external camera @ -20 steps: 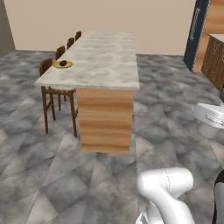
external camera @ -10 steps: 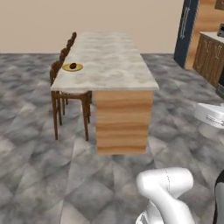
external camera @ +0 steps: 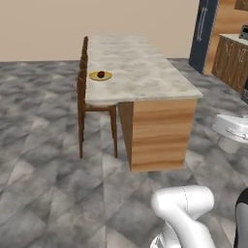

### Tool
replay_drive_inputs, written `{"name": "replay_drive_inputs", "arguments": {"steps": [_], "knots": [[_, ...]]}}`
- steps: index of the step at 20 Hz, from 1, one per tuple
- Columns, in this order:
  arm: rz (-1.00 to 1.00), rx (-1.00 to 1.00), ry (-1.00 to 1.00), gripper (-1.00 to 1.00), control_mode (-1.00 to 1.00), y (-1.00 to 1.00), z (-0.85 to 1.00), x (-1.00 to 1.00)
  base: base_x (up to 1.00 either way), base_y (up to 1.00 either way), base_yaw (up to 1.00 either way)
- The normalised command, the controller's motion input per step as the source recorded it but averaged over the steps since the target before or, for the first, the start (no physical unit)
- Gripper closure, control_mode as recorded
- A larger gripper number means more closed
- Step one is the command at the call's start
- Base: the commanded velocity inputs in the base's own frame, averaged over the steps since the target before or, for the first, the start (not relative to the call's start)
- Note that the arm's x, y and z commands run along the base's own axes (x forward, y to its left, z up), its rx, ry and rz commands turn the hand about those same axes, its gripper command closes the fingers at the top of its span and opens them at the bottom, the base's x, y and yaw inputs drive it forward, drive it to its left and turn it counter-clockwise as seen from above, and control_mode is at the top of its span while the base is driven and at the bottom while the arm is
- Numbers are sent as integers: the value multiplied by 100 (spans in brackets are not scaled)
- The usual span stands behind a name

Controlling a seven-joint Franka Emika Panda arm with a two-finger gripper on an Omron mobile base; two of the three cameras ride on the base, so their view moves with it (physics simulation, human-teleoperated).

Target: Retrieve the shaker from the cabinet and place it next the steak on a plate on the dining table.

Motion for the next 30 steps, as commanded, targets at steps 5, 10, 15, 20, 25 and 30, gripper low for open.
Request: {"name": "replay_drive_inputs", "arguments": {"steps": [5, 10, 15, 20, 25, 30], "knots": [[0, 0, 0, 100, 100, 0, 0, 0, 85, 100, 0], [0, 0, 0, 100, 100, 0, 0, 0, 100, 100, 0], [0, 0, 0, 100, 100, 0, 0, 0, 100, 100, -12], [0, 0, 0, 100, 100, 0, 0, 0, 100, 97, -18], [0, 0, 0, 100, 100, 0, 0, 0, 100, 96, -21], [0, 0, 0, 100, 100, 0, 0, 0, 100, 98, -28]]}}
